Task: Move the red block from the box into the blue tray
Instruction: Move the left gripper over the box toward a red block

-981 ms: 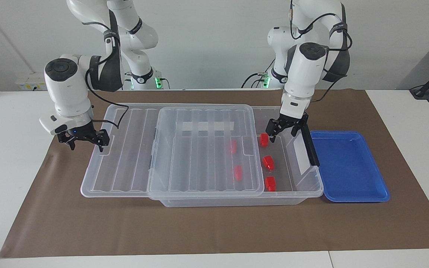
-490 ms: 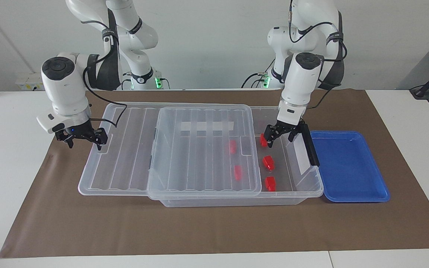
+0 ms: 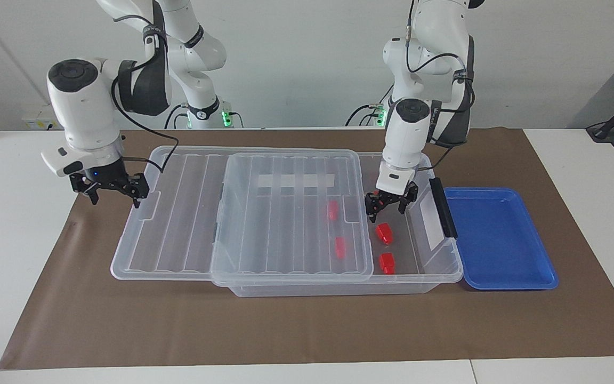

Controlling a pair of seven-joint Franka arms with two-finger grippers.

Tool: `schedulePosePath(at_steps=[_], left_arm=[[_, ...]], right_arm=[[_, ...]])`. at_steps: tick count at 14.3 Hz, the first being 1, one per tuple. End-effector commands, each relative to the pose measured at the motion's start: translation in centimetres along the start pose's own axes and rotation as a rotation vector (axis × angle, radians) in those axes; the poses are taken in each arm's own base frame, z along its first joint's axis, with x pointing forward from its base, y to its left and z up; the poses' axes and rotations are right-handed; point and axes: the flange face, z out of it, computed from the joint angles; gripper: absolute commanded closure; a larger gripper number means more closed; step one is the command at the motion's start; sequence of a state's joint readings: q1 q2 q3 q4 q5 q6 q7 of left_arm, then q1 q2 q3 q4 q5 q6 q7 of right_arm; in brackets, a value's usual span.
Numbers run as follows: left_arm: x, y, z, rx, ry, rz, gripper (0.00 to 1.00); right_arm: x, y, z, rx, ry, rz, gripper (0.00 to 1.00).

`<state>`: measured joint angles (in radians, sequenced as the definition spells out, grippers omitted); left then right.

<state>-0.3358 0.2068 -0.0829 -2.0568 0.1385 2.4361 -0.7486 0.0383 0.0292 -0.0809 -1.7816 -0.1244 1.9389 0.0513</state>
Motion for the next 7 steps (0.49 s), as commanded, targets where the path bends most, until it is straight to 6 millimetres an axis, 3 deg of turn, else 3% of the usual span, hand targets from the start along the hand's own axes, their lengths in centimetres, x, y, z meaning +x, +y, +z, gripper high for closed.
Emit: schedulePosePath(at_steps=[1,5,7], left_arm=[[-0.3,0.2,2.0,0.019,0.027,0.021,0.0],[-0.6,0.5,3.3,0.018,0.025,0.018,0.0],[-0.8,0.3,4.4,0.012,0.023,0.018,0.0]], right_arm=[[-1.0,0.7,-4.1,0.076,-0.036,0.037,0.0],[-2.5,0.2,-8.8,0.109,-0.119,0.07,0.0],[-3.1,-0.2,-9.1,0.136,-0.124,0.124,0.0]])
